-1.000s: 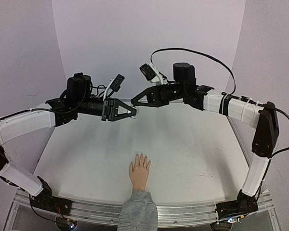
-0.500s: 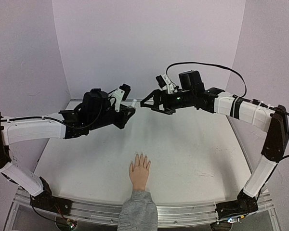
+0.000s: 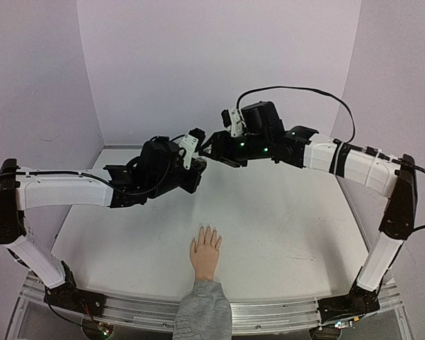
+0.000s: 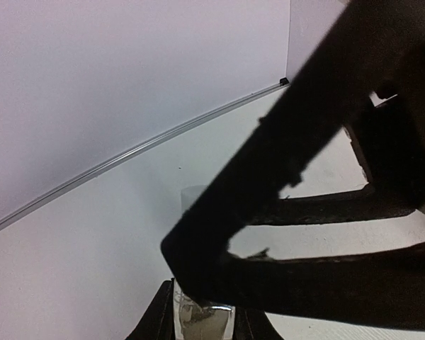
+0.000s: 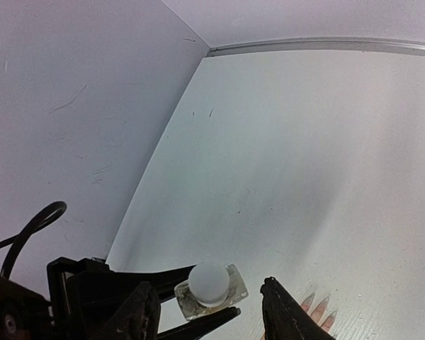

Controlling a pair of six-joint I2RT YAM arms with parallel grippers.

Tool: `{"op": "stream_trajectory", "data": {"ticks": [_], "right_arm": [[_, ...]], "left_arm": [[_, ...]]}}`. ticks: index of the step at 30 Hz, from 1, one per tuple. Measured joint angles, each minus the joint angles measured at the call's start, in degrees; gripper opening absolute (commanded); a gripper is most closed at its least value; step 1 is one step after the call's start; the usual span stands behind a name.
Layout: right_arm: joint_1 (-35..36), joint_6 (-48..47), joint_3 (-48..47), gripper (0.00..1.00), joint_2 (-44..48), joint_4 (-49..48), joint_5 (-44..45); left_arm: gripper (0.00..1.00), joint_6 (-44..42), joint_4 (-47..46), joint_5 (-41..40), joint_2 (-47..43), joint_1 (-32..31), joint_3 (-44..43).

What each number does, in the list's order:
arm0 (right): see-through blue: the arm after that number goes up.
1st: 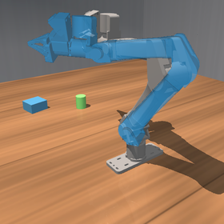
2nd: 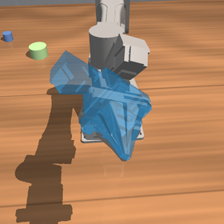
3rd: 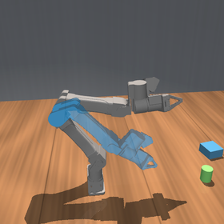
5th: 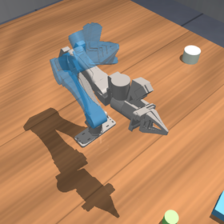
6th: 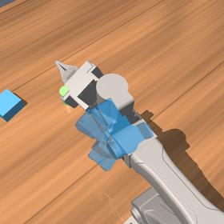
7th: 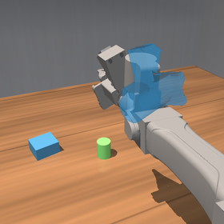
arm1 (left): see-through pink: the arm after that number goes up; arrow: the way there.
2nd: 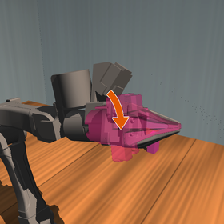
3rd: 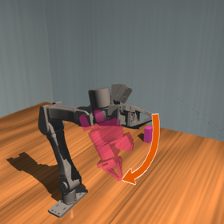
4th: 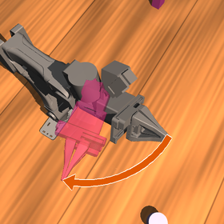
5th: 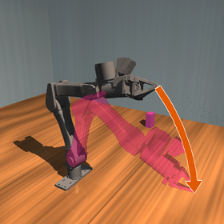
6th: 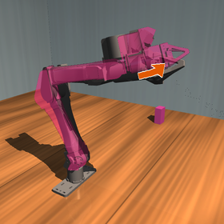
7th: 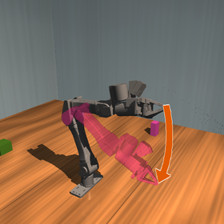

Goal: Paint the nails

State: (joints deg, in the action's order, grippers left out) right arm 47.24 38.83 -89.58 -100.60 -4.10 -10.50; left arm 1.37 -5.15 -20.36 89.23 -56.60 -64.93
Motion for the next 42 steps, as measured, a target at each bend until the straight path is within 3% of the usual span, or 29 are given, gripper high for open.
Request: {"op": "stream_trajectory", "data": {"ticks": [3,12,18,21,25,27,30,34,35,37,42], "right_arm": [[0.44,0.26,-2.05,0.41,-2.32,0.46,2.10],[1.70,1.33,-5.07,0.01,-5.84,1.05,3.93],[0.83,-3.13,-5.11,0.00,-5.79,0.76,0.02],[-1.66,-6.93,-3.78,0.00,-5.16,-2.08,-10.78],[-5.60,-10.01,-2.01,0.00,-4.92,-11.26,-35.41],[-6.10,-11.34,-1.86,0.00,-4.92,-14.67,-45.62],[-5.84,-12.92,-1.86,0.00,-4.79,-18.45,-55.87],[-4.70,-14.95,-1.86,0.00,-4.15,-20.61,-61.72],[-4.46,-15.13,-1.84,0.01,-4.09,-20.94,-62.18],[-4.13,-15.43,-1.86,0.35,-4.04,-21.53,-62.51],[-4.31,-13.18,-0.46,0.86,-3.34,-20.46,-59.45]], "left_arm": [[0.00,-0.02,0.00,-0.87,0.02,-0.15,0.00],[0.00,0.07,0.63,-2.47,0.85,-0.42,0.00],[0.00,0.63,0.79,1.44,-0.15,0.55,0.39],[0.00,2.71,1.46,15.41,-3.65,4.90,1.97],[0.00,8.02,1.97,46.47,-7.76,13.46,1.75],[0.00,11.21,2.43,58.05,-8.83,15.34,1.03],[0.00,15.74,3.28,69.83,-9.88,16.17,-0.17],[0.00,18.69,3.43,77.44,-10.49,16.06,-0.72],[0.00,18.88,3.45,78.40,-10.67,16.02,-0.72],[0.00,19.12,3.63,79.06,-11.02,16.00,-0.72],[0.00,13.73,1.31,72.17,-12.70,14.91,-0.13]]}}
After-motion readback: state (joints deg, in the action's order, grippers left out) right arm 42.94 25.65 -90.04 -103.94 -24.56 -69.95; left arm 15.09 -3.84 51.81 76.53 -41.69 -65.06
